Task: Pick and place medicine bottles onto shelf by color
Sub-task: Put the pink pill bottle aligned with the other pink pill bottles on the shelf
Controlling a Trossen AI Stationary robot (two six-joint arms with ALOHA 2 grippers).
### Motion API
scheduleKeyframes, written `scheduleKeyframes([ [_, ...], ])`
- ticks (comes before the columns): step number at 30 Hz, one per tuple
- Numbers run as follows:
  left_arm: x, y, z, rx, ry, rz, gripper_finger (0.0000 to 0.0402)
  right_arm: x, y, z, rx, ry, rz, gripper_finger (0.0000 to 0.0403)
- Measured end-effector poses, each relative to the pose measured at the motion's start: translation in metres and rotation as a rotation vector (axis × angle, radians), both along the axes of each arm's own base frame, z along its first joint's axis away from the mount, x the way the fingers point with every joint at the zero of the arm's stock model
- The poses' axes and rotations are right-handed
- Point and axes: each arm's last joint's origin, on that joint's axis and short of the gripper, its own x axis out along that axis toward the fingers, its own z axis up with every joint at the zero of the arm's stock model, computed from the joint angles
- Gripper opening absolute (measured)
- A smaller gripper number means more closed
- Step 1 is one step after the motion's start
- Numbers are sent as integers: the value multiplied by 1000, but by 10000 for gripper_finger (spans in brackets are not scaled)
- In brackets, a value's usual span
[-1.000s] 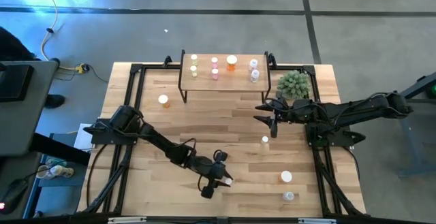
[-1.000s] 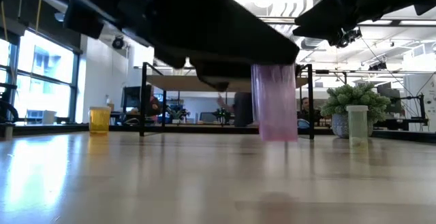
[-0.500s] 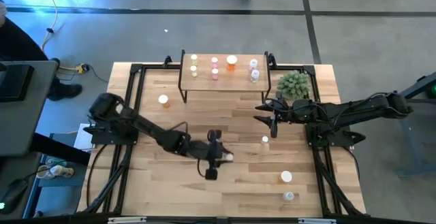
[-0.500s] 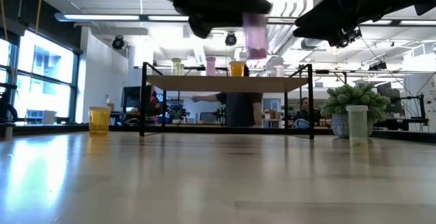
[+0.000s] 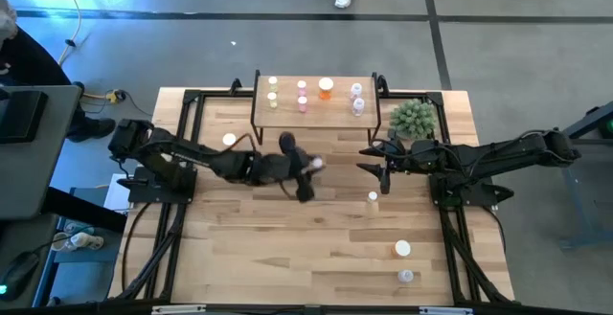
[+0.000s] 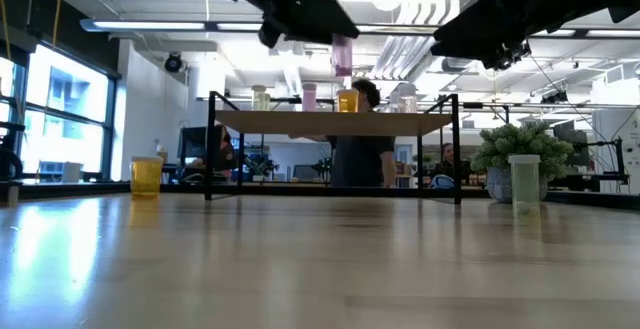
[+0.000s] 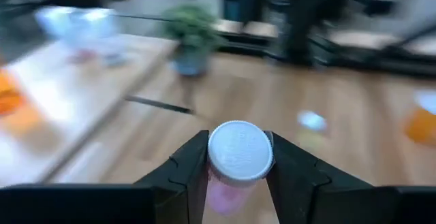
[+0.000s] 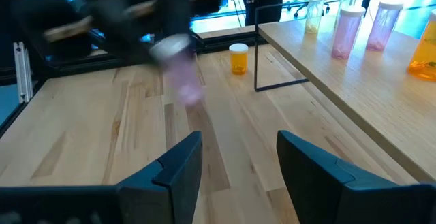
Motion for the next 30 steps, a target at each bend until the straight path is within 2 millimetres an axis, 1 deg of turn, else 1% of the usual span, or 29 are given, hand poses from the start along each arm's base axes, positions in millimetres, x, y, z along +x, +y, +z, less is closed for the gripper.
scheduleKeyframes([
  [4,-3,26,0,-7,-10,144,117,0,0,0,0,0,0,181],
  [10,-10,56,-4,-36,18,275,117,0,0,0,0,0,0,181],
  [18,-16,79,-4,-20,19,373,117,0,0,0,-25,4,7,181],
  [25,-23,106,-3,-20,6,455,117,0,0,0,-25,4,7,181],
  [30,-28,121,-3,-30,5,484,117,0,0,0,-25,4,7,181],
])
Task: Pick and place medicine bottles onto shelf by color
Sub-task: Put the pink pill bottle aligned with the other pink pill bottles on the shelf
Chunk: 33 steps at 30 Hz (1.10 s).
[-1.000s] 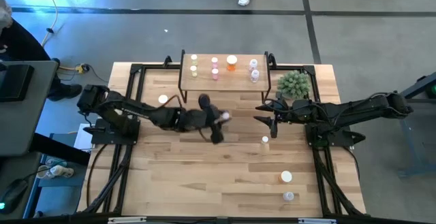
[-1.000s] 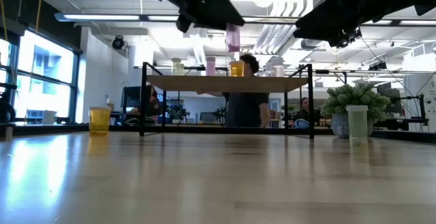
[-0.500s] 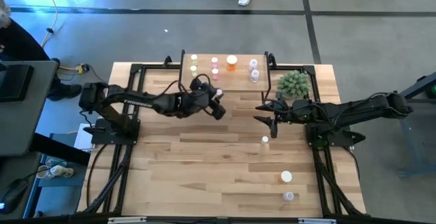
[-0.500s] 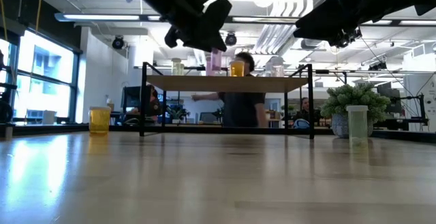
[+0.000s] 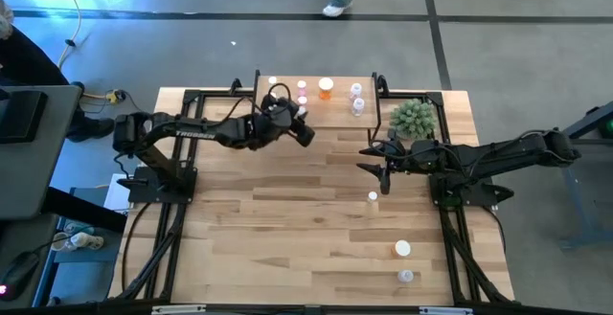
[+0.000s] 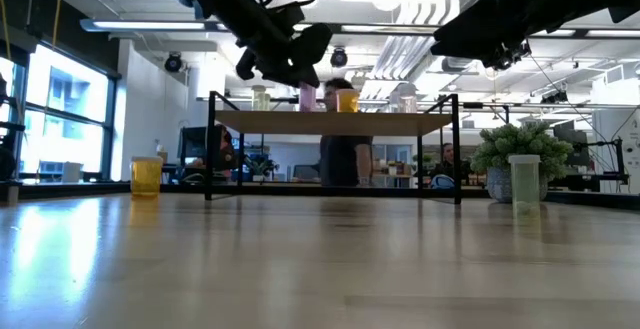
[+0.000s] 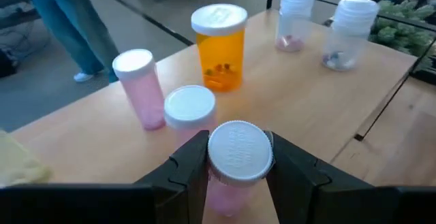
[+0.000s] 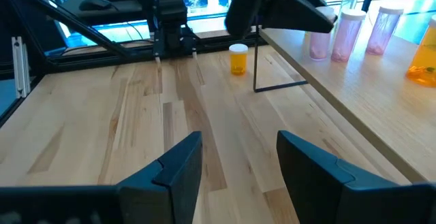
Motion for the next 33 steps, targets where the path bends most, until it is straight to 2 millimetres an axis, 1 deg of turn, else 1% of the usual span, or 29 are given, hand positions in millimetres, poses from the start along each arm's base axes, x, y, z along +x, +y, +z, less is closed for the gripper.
scheduleKeyframes([
  [7,-2,7,-1,-47,-32,-26,117,0,0,0,3,0,-1,181],
  [30,-2,7,-2,-81,-54,-22,118,0,0,0,3,-1,-1,181],
  [33,-2,7,-2,-77,-49,-25,124,0,0,0,3,-1,-1,181],
])
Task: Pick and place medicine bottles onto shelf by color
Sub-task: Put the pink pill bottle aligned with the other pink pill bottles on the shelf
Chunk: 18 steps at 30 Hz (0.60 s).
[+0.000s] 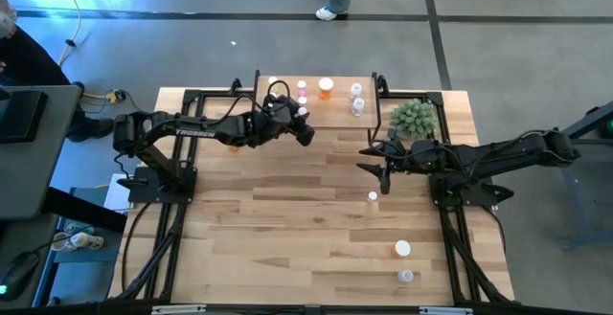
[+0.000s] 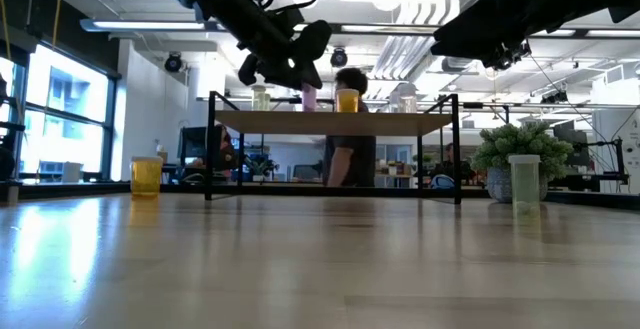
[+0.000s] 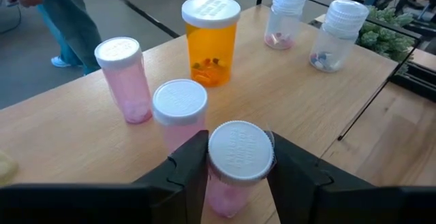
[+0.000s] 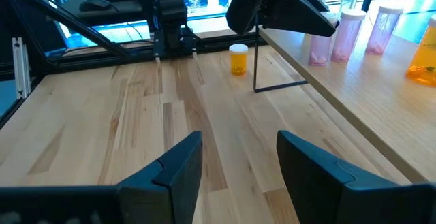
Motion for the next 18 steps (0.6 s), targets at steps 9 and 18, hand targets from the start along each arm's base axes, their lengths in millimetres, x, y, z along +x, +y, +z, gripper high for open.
scheduleKeyframes([
  [9,0,0,-1,7,18,1,157,0,0,0,0,0,0,181],
  [18,1,1,2,35,3,-7,174,0,0,0,0,0,0,181],
])
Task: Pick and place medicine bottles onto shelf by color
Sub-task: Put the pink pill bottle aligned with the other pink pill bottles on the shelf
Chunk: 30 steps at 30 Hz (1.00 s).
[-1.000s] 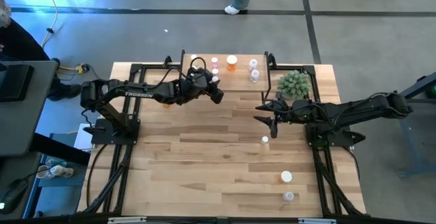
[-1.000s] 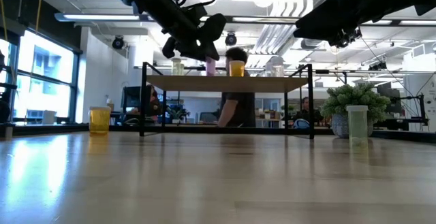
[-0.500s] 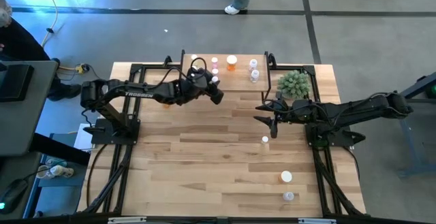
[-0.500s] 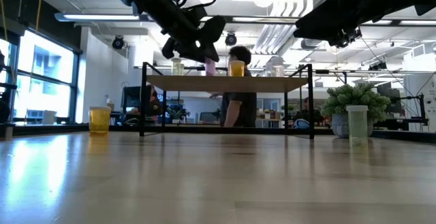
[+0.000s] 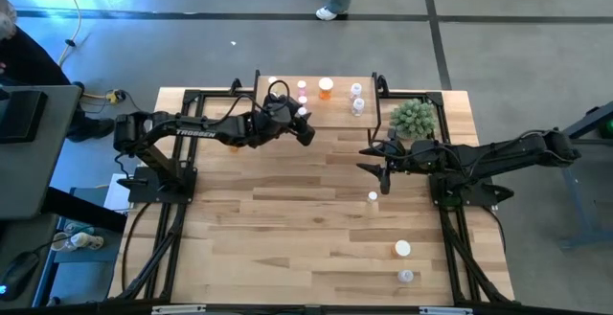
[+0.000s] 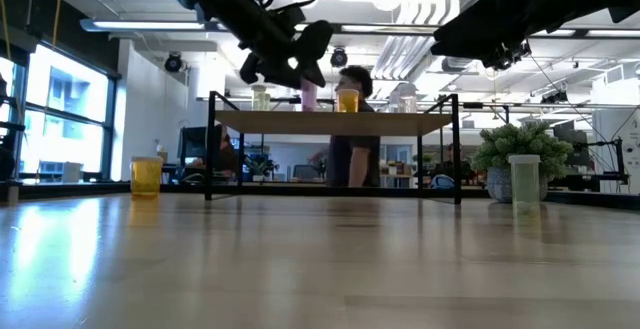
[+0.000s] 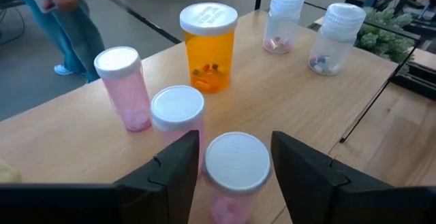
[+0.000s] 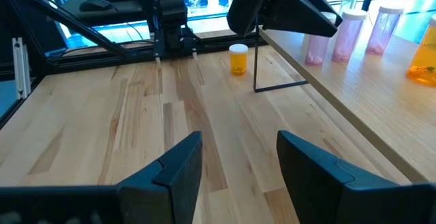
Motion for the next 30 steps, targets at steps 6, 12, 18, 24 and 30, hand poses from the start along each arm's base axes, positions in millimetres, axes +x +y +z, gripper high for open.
scheduleKeyframes([
  [6,1,0,2,8,-18,1,192,0,0,0,0,0,0,181],
  [12,1,0,2,6,-22,3,206,0,0,0,0,0,0,181],
  [18,1,0,2,-7,-35,-1,205,0,0,0,0,0,0,181],
  [24,1,0,2,-25,-52,-9,205,0,0,0,0,0,0,181],
  [30,2,-1,2,-45,-70,-15,205,0,0,0,0,0,0,181],
])
